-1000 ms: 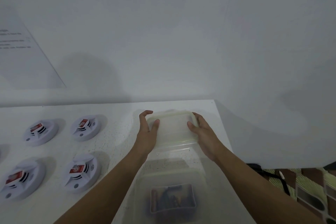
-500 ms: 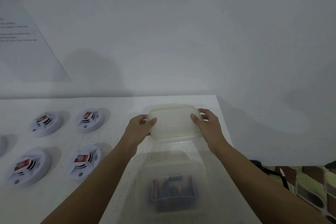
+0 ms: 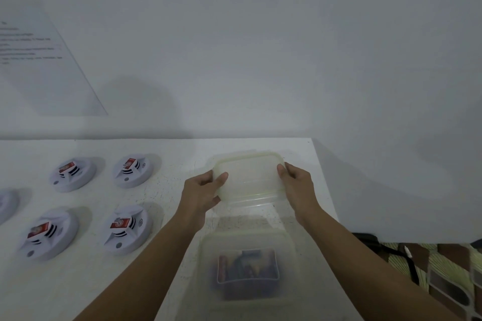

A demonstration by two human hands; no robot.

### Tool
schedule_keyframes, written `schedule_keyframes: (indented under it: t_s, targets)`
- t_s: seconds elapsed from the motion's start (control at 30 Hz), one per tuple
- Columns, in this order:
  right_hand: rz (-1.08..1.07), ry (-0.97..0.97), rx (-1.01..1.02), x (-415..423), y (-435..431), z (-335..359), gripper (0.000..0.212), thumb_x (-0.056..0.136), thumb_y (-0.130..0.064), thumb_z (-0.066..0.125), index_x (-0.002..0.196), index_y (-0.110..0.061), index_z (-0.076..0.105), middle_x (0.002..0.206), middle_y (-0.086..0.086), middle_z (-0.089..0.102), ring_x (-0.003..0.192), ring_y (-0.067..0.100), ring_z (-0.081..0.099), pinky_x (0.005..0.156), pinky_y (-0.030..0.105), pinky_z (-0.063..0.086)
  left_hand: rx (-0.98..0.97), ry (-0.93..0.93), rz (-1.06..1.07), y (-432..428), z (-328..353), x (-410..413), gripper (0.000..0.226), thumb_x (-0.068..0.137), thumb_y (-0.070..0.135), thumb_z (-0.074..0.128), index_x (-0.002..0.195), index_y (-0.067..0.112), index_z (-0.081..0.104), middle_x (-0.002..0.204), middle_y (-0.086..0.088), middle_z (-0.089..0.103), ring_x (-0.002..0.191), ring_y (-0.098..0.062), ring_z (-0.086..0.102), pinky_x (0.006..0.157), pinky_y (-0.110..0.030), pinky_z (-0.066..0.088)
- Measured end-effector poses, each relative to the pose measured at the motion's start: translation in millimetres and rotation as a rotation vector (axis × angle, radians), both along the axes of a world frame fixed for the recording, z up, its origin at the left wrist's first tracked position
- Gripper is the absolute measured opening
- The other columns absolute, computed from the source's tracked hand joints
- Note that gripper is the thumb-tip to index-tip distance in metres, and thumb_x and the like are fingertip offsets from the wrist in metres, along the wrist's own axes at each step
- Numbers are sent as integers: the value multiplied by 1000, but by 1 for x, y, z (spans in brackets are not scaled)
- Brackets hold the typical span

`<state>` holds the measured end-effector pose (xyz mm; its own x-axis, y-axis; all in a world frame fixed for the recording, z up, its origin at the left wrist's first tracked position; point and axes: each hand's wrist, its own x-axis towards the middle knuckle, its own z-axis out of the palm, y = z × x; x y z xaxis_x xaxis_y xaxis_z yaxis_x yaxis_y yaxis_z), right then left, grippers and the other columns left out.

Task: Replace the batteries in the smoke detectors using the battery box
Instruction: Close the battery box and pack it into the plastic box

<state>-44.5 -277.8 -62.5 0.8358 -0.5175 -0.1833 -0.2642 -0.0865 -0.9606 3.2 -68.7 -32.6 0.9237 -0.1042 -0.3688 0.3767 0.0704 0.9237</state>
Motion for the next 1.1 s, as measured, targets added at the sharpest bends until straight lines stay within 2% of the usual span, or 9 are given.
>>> schedule_keyframes:
  t_s: [0.07, 0.2, 0.4, 0.5, 0.6, 0.7, 0.83, 0.97, 1.1]
  targets:
    - [15, -2, 20, 1, -1, -4, 50, 96, -49, 54, 136, -19, 61, 136, -3, 64, 127, 20, 58, 112, 44, 44, 34, -5, -25, 0, -1, 1, 42, 90, 20, 72, 129, 8, 65, 124, -1, 68, 109, -22, 64, 87, -33, 57]
    - [33, -33, 40, -2, -3, -3, 82, 73, -71, 56, 137, -20, 60, 138, -4, 63, 128, 17, 58, 113, 44, 43, 115, -64, -36, -5, -3, -6, 36, 96, 30, 64, 128, 12, 66, 111, 5, 69, 98, -14, 64, 88, -33, 57]
    - [123, -42, 10, -14, -19, 8, 38, 92, -40, 69, 125, -21, 69, 117, -4, 74, 105, 14, 70, 88, 30, 56, 284, -202, -126, -8, -1, -5, 47, 100, 41, 54, 143, 23, 53, 118, 6, 66, 99, -16, 62, 78, -30, 56]
    - [152, -48, -71, -16, -24, 13, 49, 92, -34, 71, 137, -25, 56, 130, -11, 60, 111, 15, 64, 77, 22, 52, 468, -315, -175, -6, -8, 6, 64, 98, 47, 53, 155, 27, 31, 147, -2, 49, 125, -23, 54, 100, -40, 51]
    - [247, -78, -191, -17, -22, 16, 62, 91, -32, 72, 147, -32, 44, 149, -15, 43, 132, 11, 48, 105, 34, 47, 674, -575, -279, 2, -8, 16, 68, 97, 52, 49, 156, 33, 22, 155, -2, 36, 138, -23, 42, 113, -48, 40]
    - [421, -28, -287, -17, -23, 24, 86, 78, -54, 79, 150, -36, 37, 157, -20, 28, 144, 4, 29, 119, 37, 31, 793, -718, -580, 12, 7, 26, 75, 87, 68, 50, 153, 40, 27, 160, 10, 25, 147, -17, 27, 120, -55, 23]
    - [602, 59, -549, -12, -26, 31, 127, 54, -62, 90, 156, -34, 20, 161, -24, 10, 146, 2, 16, 120, 32, 22, 1047, -806, -814, 15, 16, 32, 119, 57, 85, 69, 153, 40, 16, 163, 17, 2, 147, -12, 12, 119, -53, 12]
    - [611, 33, -594, -5, -27, 29, 126, 55, -50, 95, 153, -32, 18, 158, -20, 17, 141, 8, 23, 117, 35, 30, 965, -844, -737, 6, 7, 30, 113, 58, 68, 83, 145, 35, 21, 151, 17, 25, 136, -10, 24, 111, -45, 21]
    - [616, 28, -586, -1, -26, 29, 122, 55, -41, 96, 149, -33, 18, 143, -19, 28, 129, 9, 29, 108, 31, 36, 999, -805, -782, 1, 1, 37, 127, 55, 67, 84, 153, 32, 10, 152, 15, 17, 135, -10, 21, 111, -42, 21]
